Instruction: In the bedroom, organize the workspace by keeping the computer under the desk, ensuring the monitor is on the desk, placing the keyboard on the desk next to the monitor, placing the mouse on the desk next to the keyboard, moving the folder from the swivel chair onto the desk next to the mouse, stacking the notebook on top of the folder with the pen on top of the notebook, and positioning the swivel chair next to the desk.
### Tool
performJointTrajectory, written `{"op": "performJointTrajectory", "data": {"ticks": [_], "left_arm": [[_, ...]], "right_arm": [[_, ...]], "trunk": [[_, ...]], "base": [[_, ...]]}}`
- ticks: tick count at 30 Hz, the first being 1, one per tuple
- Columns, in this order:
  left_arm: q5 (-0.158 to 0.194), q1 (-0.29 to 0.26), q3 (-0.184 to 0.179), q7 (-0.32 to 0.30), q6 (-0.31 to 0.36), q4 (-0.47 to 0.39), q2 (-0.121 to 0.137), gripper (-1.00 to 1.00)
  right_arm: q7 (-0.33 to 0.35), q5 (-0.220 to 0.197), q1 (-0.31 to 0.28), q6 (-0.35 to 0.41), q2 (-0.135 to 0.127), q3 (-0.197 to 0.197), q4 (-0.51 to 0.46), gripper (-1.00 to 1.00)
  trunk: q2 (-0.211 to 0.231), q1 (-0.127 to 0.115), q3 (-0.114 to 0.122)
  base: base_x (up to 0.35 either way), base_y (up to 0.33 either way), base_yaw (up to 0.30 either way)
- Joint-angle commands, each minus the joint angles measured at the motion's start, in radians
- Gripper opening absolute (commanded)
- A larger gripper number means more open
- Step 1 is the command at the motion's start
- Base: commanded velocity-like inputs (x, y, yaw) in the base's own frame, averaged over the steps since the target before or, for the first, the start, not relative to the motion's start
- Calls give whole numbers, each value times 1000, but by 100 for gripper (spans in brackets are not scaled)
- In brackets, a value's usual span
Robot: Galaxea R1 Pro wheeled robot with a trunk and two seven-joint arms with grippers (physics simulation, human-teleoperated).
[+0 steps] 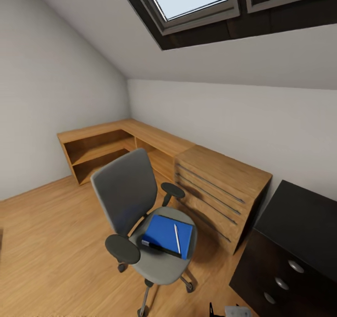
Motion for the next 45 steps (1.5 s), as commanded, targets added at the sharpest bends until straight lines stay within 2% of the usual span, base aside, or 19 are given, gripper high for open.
{"op": "performJointTrajectory", "data": {"ticks": [1,16,30,38,45], "left_arm": [[-9,-1,9,-3,-2,0,0,100],[-9,-1,8,-3,-4,0,0,100],[-8,-1,9,-3,-5,1,1,100],[-8,-1,9,-3,-5,0,1,100],[-8,-1,9,-3,-5,0,1,100]], "right_arm": [[-7,-4,0,-1,0,9,0,100],[-9,-5,0,-2,-1,9,-1,100],[-9,-5,0,-2,-3,7,-2,100],[-9,-5,0,-2,-5,6,-2,100],[-4,2,0,-1,-9,9,-4,100]], "trunk": [[-1,0,0],[-1,0,18],[-1,0,34],[-1,0,39],[-1,0,39]], "base": [[0,0,196],[194,0,196],[44,0,210],[248,0,223],[41,0,42]]}}
